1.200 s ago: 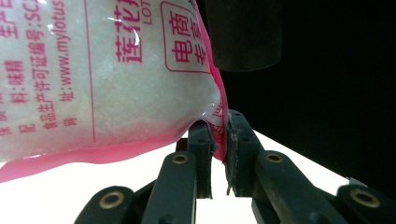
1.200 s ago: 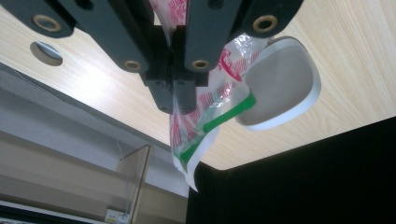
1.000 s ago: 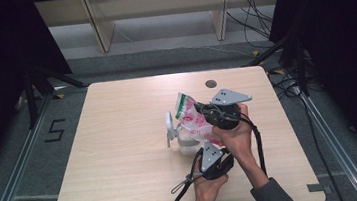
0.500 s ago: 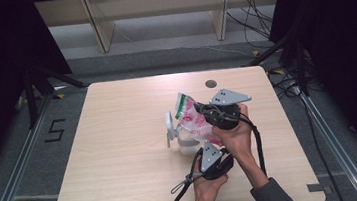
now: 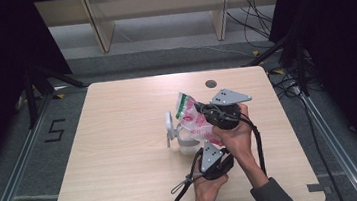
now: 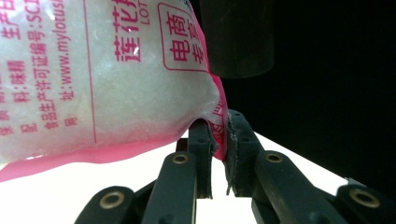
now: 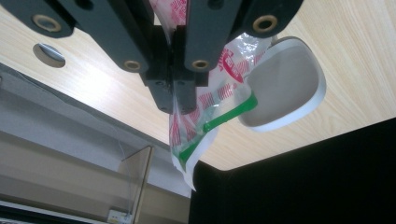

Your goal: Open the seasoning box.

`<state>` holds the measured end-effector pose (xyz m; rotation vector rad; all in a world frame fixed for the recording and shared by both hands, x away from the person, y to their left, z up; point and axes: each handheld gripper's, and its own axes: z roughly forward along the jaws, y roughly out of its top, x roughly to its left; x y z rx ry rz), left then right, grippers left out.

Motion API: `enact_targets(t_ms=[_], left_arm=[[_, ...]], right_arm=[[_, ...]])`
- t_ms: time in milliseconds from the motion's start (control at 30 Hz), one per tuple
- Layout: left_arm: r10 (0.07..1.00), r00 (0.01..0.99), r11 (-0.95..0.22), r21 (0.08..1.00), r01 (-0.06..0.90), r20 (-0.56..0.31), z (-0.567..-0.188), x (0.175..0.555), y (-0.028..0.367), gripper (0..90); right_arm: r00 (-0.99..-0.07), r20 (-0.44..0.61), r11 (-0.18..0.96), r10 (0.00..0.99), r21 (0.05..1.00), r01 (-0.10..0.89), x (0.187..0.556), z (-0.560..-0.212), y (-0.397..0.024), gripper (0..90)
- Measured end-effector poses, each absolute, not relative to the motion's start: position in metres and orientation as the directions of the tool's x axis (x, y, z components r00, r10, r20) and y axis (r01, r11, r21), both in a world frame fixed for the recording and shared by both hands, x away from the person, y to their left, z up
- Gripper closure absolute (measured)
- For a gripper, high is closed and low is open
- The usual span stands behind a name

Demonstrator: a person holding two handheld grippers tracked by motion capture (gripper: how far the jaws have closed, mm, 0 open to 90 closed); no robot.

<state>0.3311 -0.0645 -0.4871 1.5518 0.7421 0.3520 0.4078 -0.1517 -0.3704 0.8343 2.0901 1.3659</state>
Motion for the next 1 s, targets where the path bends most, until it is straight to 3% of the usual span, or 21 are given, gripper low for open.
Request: enact_targets(t_ms=[767,900,1000], left_arm=[[0.630,0.741,0.066,0.966,0.248,-0.233,-0.4869,0.3299,-0.0666,81.6],[0.627,0.743,0.067,0.966,0.248,-0.234,-0.4870,0.3299,-0.0666,81.6],[0.625,0.744,0.069,0.967,0.246,-0.234,-0.4865,0.3299,-0.0668,81.7]], right_arm=[[-0.687,-0.084,0.313,0.722,0.925,0.216,0.4088,-0.3701,-0.1532,90.0],[-0.683,-0.044,0.292,0.729,0.922,0.252,0.4062,-0.3689,-0.1526,90.0],[-0.678,-0.067,0.291,0.732,0.931,0.222,0.4078,-0.3689,-0.1537,90.0]])
